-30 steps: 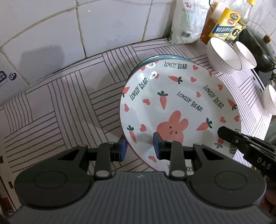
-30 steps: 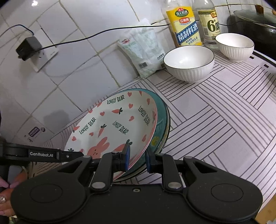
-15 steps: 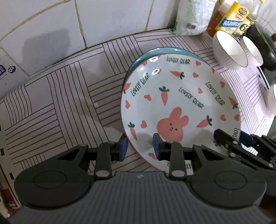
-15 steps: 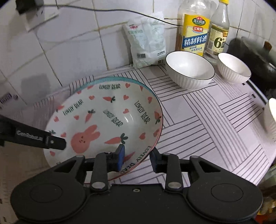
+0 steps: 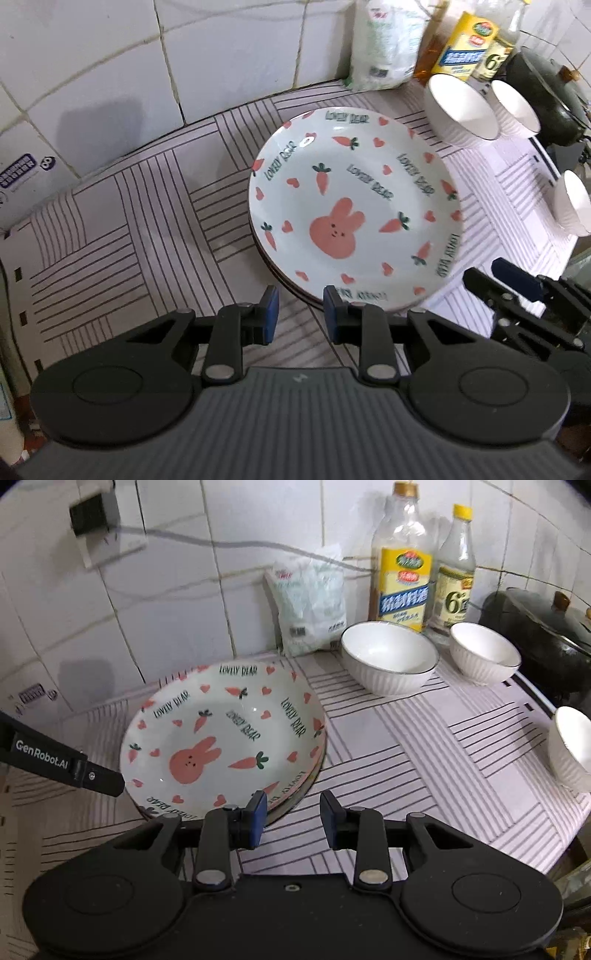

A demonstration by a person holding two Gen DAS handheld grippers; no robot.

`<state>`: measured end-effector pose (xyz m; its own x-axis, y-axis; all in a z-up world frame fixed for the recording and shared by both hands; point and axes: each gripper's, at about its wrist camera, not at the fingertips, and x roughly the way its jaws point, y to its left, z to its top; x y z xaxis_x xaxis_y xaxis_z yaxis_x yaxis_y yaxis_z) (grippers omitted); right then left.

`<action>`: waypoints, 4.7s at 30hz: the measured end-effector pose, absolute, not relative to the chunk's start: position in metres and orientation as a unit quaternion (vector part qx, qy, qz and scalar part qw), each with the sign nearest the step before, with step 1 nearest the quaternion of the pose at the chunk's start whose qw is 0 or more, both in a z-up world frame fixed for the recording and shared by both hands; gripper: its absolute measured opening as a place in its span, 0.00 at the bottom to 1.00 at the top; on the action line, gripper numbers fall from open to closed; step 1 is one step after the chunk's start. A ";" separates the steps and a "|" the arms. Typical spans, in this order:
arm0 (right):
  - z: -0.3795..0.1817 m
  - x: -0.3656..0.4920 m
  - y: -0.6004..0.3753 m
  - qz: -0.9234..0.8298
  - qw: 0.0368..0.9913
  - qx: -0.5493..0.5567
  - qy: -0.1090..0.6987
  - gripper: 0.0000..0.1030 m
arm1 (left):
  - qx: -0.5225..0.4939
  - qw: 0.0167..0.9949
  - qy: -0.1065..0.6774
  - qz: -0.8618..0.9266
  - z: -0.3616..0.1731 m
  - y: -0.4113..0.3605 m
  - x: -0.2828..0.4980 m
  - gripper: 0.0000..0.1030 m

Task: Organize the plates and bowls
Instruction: 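Open the right gripper and pull back from the plate stack, then reach the left gripper to the white bowl by the stove and grasp its rim, then carry the white bowl beside the plate stack and set it down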

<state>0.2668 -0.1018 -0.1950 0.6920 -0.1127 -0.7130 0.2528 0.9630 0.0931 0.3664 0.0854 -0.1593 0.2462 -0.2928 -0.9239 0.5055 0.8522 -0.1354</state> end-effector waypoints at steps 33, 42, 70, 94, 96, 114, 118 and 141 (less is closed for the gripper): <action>-0.104 0.108 -0.320 0.015 0.951 -0.007 0.310 0.93 | 0.143 0.799 0.514 -0.277 -0.043 -0.097 0.220 0.83; -0.155 0.109 -0.405 0.006 0.941 -0.044 0.335 0.95 | 0.086 0.796 0.532 -0.275 -0.082 -0.172 0.213 0.85; -0.295 0.180 -0.455 0.017 0.964 0.008 0.266 0.97 | -0.019 0.775 0.563 -0.288 -0.226 -0.323 0.244 0.27; -0.248 0.164 -0.380 0.120 0.967 -0.057 0.219 0.97 | -0.004 0.824 0.520 -0.225 -0.161 -0.231 0.216 0.23; -0.246 0.166 -0.368 0.144 0.965 -0.068 0.209 0.97 | -0.011 0.828 0.521 -0.209 -0.158 -0.216 0.218 0.24; -0.261 0.217 -0.302 0.268 0.935 -0.095 0.212 0.97 | -0.021 0.828 0.553 -0.094 -0.180 -0.150 0.251 0.25; -0.271 0.237 -0.301 0.277 0.928 -0.102 0.226 0.97 | -0.016 0.828 0.553 -0.095 -0.194 -0.150 0.257 0.25; -0.244 0.220 -0.325 0.257 0.924 -0.071 0.274 0.97 | -0.057 0.825 0.553 -0.106 -0.187 -0.138 0.253 0.31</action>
<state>0.2204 -0.3247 -0.2439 0.7182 0.4358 -0.5425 -0.5136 0.8580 0.0092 0.2531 -0.1380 -0.1867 0.3663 -0.2386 -0.8994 0.1118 0.9708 -0.2121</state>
